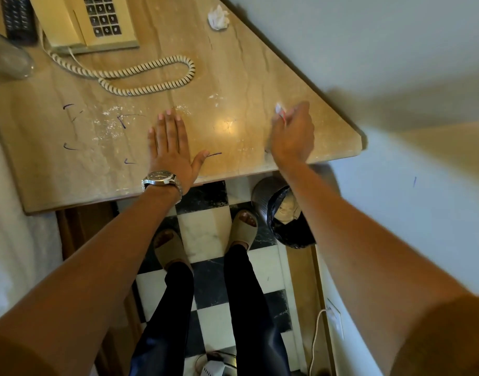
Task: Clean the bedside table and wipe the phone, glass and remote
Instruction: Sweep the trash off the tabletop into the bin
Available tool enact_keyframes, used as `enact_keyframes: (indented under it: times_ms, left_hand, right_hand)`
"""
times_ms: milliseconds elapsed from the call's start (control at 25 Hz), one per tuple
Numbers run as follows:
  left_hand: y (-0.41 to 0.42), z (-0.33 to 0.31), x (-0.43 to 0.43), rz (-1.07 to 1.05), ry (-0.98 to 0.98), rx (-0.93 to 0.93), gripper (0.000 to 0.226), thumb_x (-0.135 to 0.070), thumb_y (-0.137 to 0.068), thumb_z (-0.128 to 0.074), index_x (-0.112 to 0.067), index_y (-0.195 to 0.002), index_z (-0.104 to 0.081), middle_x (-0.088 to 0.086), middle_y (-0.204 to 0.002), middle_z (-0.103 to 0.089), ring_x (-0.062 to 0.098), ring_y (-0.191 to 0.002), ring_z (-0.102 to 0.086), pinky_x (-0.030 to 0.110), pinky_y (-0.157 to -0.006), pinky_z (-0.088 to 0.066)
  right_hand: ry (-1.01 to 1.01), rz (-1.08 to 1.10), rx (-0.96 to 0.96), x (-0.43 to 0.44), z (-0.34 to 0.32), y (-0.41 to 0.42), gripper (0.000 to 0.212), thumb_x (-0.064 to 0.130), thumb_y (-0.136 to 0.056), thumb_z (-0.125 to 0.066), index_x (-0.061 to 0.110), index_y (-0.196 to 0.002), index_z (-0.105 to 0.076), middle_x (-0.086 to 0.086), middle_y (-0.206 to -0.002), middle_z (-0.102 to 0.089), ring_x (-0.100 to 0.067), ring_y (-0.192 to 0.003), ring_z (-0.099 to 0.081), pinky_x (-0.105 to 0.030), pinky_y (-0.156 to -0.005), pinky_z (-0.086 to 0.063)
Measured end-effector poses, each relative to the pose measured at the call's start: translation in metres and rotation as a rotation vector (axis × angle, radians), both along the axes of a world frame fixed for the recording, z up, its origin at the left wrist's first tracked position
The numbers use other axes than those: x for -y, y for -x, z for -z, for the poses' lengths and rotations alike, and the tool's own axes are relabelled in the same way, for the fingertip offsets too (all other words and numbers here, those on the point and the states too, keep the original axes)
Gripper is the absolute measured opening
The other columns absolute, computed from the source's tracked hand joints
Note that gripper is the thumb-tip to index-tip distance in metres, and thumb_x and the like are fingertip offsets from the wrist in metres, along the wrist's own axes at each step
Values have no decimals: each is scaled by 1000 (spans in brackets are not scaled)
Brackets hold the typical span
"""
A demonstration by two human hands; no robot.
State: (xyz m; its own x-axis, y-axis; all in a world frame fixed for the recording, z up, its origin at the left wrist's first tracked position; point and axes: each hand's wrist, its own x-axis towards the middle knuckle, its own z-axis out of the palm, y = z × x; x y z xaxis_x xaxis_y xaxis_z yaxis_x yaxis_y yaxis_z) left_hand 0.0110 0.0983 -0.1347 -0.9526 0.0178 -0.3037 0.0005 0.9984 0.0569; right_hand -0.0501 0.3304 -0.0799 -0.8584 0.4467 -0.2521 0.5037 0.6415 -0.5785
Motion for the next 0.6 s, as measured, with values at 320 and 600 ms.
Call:
enact_keyframes:
  times_ms: [320, 600]
  left_hand:
    - [-4, -2, -14, 28, -58, -35, 89, -63, -102, -22, 3, -159, -3, 26, -167, -3, 43, -155, -5, 58, -125, -7]
    - [-6, 7, -14, 35, -47, -87, 88, -63, -103, -21, 1, -159, -2, 25, -168, -5, 42, -155, -7, 58, -125, -7]
  right_hand:
    - [-31, 199, 835, -100, 40, -185, 36, 28, -101, -54, 10, -133, -54, -18, -119, -66, -37, -109, -66, -42, -89, -54]
    - [-36, -695, 1177, -37, -1, -133, 31, 22, -101, -51, 3, -124, -58, -10, -106, -69, -26, -93, -66, -36, -79, -54]
